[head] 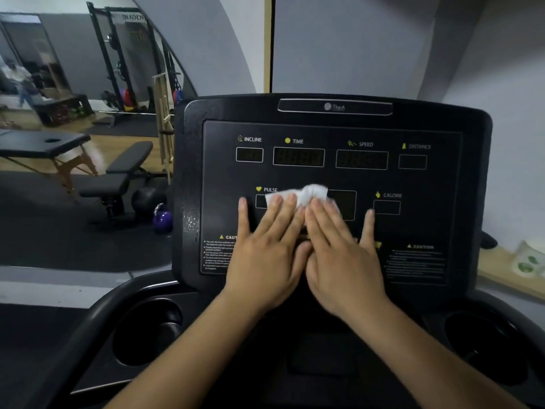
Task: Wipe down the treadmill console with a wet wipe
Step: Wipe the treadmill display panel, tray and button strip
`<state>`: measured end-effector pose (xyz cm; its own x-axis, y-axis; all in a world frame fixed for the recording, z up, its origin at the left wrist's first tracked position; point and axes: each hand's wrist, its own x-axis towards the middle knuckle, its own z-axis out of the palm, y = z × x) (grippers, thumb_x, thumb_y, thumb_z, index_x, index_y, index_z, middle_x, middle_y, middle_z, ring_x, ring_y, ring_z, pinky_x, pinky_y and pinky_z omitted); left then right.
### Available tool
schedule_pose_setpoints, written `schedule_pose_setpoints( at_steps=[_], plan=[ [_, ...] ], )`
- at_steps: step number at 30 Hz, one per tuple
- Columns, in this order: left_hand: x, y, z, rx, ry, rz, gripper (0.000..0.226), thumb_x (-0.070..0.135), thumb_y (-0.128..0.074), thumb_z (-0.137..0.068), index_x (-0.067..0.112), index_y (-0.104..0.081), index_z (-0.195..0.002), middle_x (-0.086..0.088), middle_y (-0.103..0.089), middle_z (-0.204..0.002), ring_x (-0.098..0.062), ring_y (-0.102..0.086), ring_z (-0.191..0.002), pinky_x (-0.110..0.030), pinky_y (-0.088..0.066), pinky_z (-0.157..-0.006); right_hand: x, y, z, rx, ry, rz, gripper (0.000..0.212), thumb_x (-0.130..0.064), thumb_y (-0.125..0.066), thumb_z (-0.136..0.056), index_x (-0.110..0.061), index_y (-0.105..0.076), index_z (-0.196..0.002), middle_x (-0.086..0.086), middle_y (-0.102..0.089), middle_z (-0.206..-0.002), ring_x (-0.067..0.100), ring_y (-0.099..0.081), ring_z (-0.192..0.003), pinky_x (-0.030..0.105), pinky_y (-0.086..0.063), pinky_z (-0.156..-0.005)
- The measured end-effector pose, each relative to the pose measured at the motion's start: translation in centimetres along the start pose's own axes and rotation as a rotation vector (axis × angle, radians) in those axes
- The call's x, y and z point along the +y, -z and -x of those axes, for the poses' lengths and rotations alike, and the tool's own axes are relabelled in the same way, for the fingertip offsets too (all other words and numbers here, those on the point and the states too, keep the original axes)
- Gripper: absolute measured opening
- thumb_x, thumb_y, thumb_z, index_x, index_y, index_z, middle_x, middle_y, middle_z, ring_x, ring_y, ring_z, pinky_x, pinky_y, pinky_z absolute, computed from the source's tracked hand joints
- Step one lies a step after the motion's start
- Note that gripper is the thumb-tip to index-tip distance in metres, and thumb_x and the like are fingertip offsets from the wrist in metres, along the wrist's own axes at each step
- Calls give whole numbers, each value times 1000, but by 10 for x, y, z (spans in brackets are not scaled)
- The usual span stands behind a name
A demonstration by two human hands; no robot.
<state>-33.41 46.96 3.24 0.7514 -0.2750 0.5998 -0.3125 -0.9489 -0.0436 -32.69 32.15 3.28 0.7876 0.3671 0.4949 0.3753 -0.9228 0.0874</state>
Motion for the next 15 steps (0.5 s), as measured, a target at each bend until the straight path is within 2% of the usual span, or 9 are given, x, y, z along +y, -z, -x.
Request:
schedule_pose_setpoints(
  at_steps=[4, 10, 12, 15],
  plan=[
    [11, 5, -40, 7, 26, -16, 57, 42, -26, -102, 14, -34, -151, -10, -28, -159, -26, -22, -148, -63, -1, -117, 22, 12, -23, 36, -66, -2, 61, -31, -24, -95, -12, -20, -152, 2, -12, -162, 13, -1, -149, 69, -5, -112],
    [46, -19, 16, -48, -17, 32, 59, 46, -33, -100, 17, -32, -151, -5, -22, -161, -25, -17, -149, -64, -10, -115, 34, -11, 45, -34, -20, -6, 63, -32, -28, -92, -11, -26, -151, 4, -16, -161, 17, -5, -150, 70, -13, -110],
    [52, -24, 18, -60, -44, 7, 59, 47, -33, -100, 17, -34, -151, -6, -23, -160, -26, -19, -149, -66, -11, -115, 44, -12, 53, -40, -9, 1, 63, -32, -30, -91, -10, -29, -150, 5, -18, -161, 17, -9, -149, 72, -14, -109],
    [56, -19, -13, -38, -61, -40, 59, 47, -31, -101, 15, -35, -150, -8, -26, -159, -28, -24, -147, -68, -8, -114, 60, 0, 32, -10, -52, 0, 62, -33, -27, -93, -12, -24, -151, 3, -15, -161, 15, -5, -149, 71, -9, -111]
  ],
)
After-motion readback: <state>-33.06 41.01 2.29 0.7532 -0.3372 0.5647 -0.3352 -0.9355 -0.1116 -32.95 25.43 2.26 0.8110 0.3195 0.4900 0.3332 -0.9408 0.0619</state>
